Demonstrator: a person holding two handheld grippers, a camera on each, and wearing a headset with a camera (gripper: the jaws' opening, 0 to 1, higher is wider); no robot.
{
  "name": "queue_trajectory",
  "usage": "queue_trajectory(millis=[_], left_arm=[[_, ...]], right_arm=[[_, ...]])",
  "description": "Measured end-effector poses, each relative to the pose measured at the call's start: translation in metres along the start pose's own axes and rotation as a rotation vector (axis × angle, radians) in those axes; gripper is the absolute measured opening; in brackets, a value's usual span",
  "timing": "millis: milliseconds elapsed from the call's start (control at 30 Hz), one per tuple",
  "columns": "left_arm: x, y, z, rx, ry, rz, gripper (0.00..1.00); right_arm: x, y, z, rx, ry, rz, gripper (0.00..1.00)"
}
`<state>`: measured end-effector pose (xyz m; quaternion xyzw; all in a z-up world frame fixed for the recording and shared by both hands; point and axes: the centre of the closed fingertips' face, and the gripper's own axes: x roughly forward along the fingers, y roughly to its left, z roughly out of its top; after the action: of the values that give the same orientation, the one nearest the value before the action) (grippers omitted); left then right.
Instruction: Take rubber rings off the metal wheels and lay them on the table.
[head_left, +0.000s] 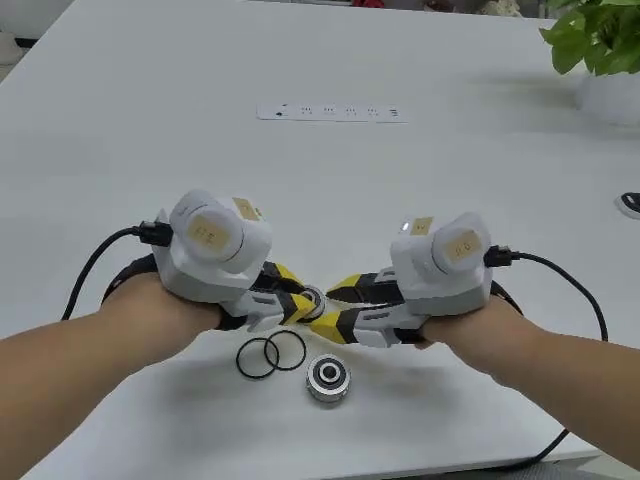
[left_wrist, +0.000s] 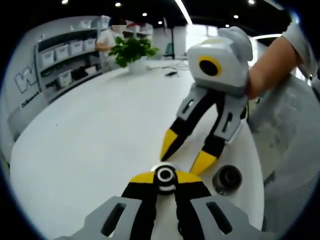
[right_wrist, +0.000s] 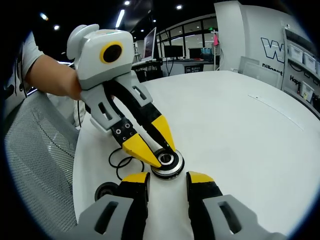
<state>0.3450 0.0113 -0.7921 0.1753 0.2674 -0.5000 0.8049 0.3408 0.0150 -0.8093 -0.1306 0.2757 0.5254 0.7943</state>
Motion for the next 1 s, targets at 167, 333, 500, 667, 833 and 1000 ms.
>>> queue_trajectory(millis=[167,333,500,667,833,1000], left_arm=[[-0.0002,0.0002,0.0000,-0.001,0.000,0.002,0.13],[0.0000,0.0012,-0.0003,-0.001,0.000,0.001,0.13],[0.0002,0.0015,-0.0002,-0.007,0.001,0.002,0.13],[0.0002,0.0011,-0.0002,-0.006,0.001,0.004,0.13],[0.0000,-0.0001,-0.0004,-0.006,-0.001,0.006,0.13],[0.0000,-0.0016,-0.0005,-0.007,-0.003,0.004,0.13]], right_arm=[[0.0050,0.0015,0.0046,0.003,-0.014,-0.005,0.27],[0.0087,0.0025,0.0054,-0.017,-0.014,-0.012,0.28],[0.0098,0.0004,0.0058,-0.030,-0.016,-0.021,0.25],[0.0077,0.0007,0.0060,-0.038,-0.019,-0.020,0.24],[0.0069,0.0016,0.0052,-0.043,-0.015,-0.018,0.24],[0.0037,0.0023,0.0036,-0.047,-0.013,-0.005,0.23]])
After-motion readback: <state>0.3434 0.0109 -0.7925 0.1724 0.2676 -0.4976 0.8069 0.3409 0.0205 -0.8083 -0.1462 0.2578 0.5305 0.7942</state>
